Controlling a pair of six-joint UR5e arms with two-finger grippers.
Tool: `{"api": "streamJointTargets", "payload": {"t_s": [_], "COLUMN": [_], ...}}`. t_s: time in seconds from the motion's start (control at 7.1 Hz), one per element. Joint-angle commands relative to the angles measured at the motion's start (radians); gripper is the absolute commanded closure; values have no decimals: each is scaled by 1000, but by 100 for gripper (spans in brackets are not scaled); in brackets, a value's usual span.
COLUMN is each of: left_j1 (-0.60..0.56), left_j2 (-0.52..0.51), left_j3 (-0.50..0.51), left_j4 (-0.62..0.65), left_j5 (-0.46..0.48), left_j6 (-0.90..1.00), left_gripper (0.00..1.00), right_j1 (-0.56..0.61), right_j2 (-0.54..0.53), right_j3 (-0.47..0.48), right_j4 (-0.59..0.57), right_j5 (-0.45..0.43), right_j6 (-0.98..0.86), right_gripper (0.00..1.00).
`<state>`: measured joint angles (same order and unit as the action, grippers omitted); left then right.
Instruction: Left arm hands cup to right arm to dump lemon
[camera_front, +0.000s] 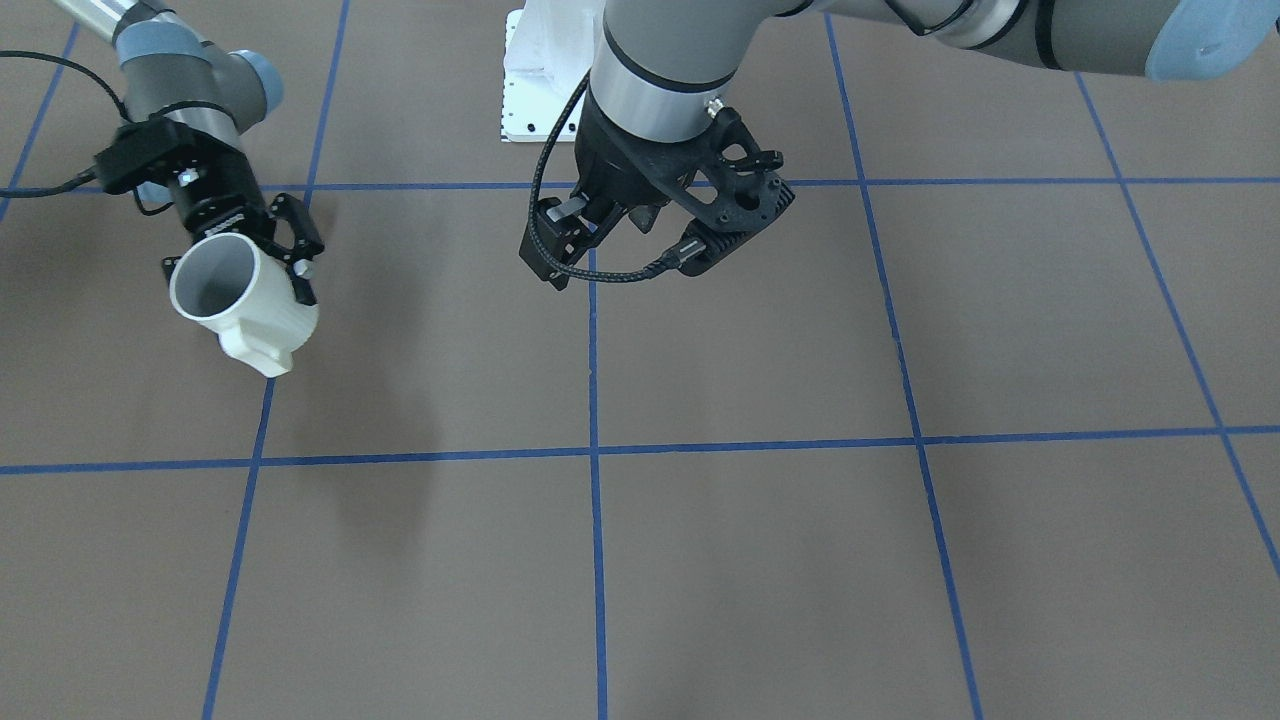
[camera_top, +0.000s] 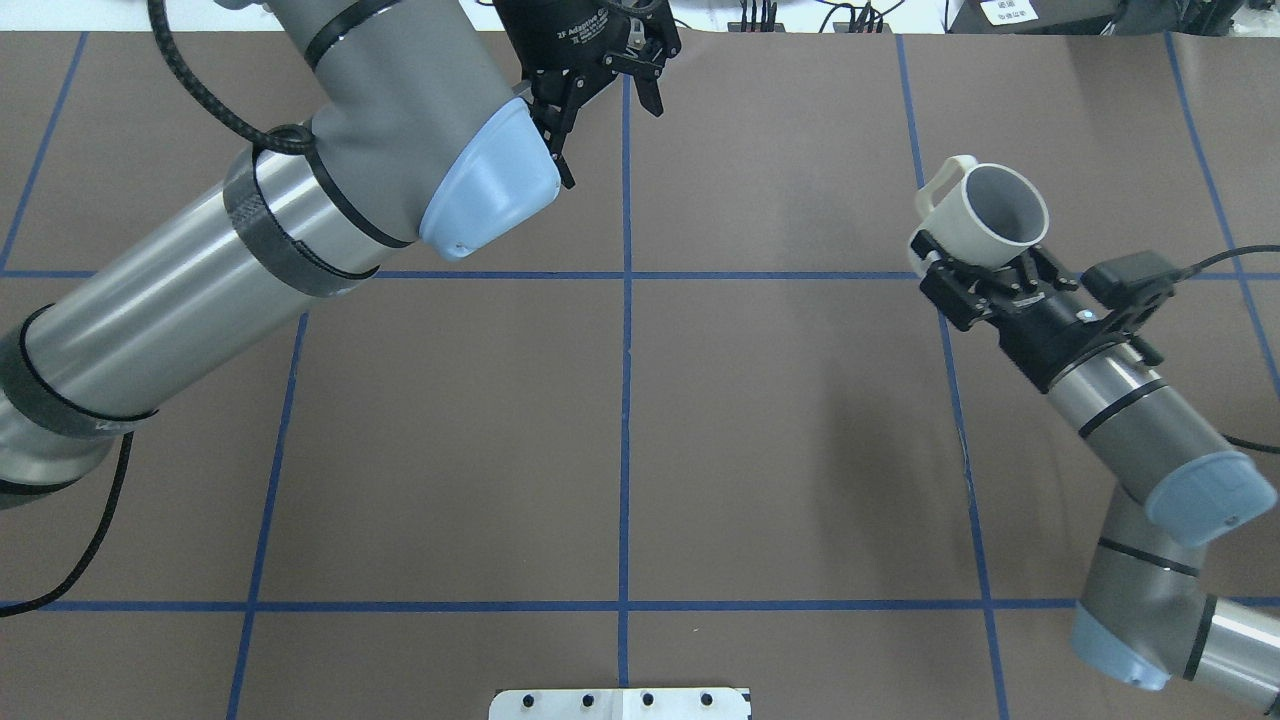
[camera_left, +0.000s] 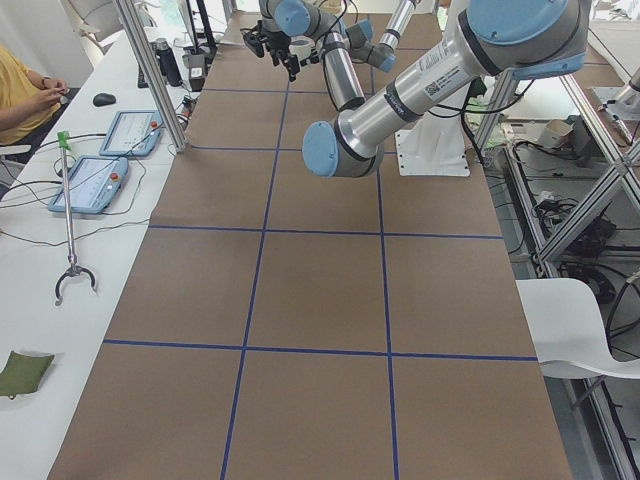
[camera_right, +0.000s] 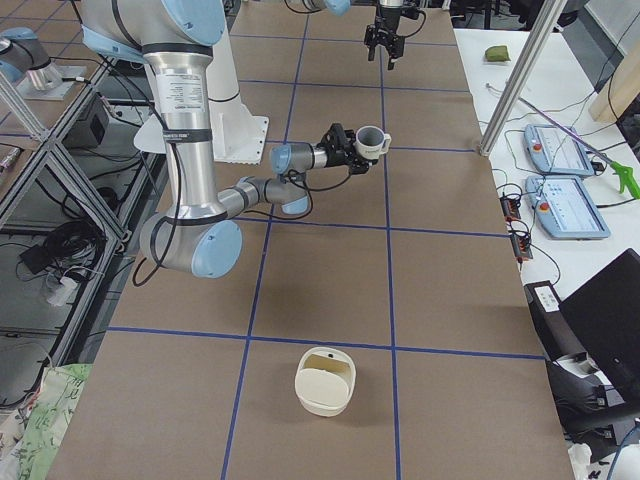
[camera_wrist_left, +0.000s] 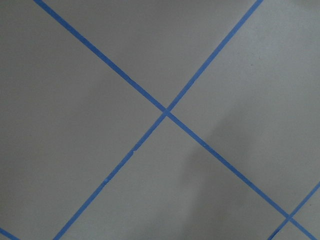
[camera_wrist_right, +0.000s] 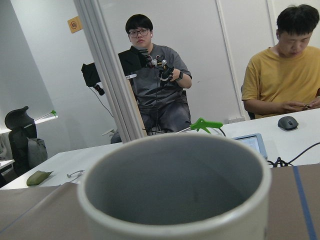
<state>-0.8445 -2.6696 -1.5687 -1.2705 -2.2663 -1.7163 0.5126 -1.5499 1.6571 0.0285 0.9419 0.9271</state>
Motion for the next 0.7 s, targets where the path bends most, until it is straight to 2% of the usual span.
{"api": "streamJointTargets", "payload": {"t_s": [0.0,0.14,0.28,0.56], "left_j1": [4,7,7,5], "left_j2": [0,0,0,20], "left_j3": [1,1,4,7], "left_j4": [2,3,2,-6], "left_j5": [1,1,1,11], "left_j6": [1,1,1,3], "left_gripper": [0,0,0,0], "right_j1": [274,406,443,487], "right_j2": [-53,-56,-108,-252], "right_j3": [-81,-123,-111,-118], "right_j4": [25,28,39,204], "right_j5": [279,458,478,479], "right_j6": [146,238,325,572], "right_gripper": [56,56,56,56]}}
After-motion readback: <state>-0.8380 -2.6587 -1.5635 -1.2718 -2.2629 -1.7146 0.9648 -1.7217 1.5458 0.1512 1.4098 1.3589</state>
